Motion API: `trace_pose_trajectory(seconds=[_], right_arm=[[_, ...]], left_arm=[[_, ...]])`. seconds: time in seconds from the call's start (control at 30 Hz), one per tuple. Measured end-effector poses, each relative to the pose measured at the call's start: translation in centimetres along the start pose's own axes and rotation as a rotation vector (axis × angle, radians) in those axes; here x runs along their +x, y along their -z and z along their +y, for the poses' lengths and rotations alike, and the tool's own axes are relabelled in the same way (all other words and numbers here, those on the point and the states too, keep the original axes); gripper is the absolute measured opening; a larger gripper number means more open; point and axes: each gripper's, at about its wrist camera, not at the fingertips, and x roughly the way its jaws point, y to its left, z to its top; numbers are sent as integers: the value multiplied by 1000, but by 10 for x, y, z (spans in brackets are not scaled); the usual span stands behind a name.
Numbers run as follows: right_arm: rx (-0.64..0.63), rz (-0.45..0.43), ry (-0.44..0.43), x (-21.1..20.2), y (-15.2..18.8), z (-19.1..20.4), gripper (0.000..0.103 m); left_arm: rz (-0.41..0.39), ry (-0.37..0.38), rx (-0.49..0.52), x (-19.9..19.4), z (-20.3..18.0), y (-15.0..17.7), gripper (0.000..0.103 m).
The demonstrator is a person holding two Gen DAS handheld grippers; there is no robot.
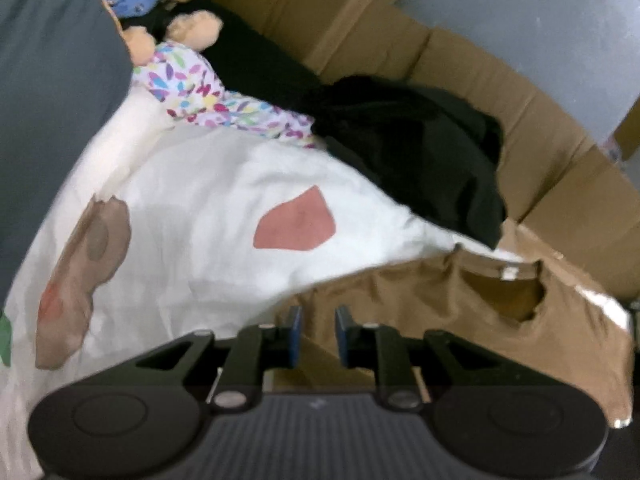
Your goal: Fold clothes
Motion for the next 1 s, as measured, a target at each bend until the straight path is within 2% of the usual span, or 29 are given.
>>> trace_pose_trajectory(seconds=[0.1,0.3,0.43,0.53,0.8,1.0], right_arm=[[13,-2,-8,1,1,-4,4],[37,-12,-40,-1,3,-14,4],[50,-19,-55,-4,4,-19,4],[62,-27,-55,-5,5,-23,4],[145,-33,-2,-12,10,-44,3],[198,-12,68,-19,21,-63,3]], left_arm=[[43,-32,54,16,-2,-9,22],[95,-52,78,40,3,-21,27],[151,-31,125,51,-2,-26,26],[191,-56,136,63,-3,-30,21],[199,-99,105,74,-2,-41,12],[182,-134,88,78,-3,-38,11]])
